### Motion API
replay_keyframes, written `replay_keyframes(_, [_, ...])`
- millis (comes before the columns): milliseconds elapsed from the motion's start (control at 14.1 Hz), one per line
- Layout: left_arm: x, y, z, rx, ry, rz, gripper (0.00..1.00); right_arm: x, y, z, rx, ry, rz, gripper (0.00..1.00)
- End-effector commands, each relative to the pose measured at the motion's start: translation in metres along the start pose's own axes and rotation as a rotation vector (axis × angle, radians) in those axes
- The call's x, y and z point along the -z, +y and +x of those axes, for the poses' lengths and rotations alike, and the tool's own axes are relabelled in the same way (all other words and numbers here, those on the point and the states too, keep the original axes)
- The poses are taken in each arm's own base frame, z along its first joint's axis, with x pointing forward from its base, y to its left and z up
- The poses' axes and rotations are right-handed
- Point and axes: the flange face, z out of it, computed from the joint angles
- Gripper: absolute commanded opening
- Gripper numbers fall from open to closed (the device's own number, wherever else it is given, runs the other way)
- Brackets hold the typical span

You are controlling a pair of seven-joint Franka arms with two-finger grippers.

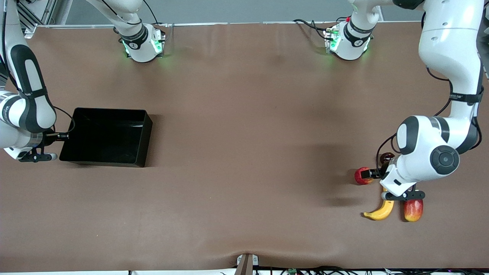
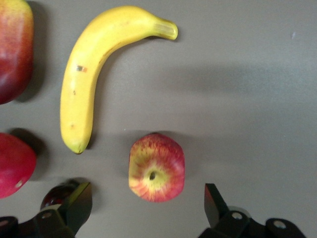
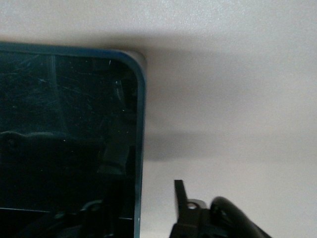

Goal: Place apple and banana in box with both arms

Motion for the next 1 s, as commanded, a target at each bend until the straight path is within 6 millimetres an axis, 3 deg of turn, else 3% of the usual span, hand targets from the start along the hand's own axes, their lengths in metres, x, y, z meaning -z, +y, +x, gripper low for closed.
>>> replay_keyframes(0, [-0.016, 0.006, 0.010, -0.007, 0.017, 0.007, 1.00, 0.001, 0.001, -0.004, -0.001, 0.014, 0.027, 0.06])
replay_keyframes(71, [-0.021, 0.006, 0.011, -0.016, 0.022, 0.005, 1.00, 0.000, 0.000, -0.004, 0.019, 0.007, 0.029, 0.00])
replay_keyframes(285, [-0.037, 0.006, 0.014, -0.039, 0.035, 0.023, 1.00, 0.002, -0.001, -0.007, 0.081, -0.002, 0.065, 0.00])
replay_keyframes(569, [-0.057, 0.007, 0.013, -0.061, 0.040, 0.042, 1.00, 0.020, -0.021, -0.017, 0.072, -0.067, 0.168, 0.00])
replay_keyframes(925, [-0.064, 0.011, 0.005, -0.068, 0.019, 0.039, 1.00, 0.048, -0.071, -0.017, 0.063, -0.110, 0.243, 0.00])
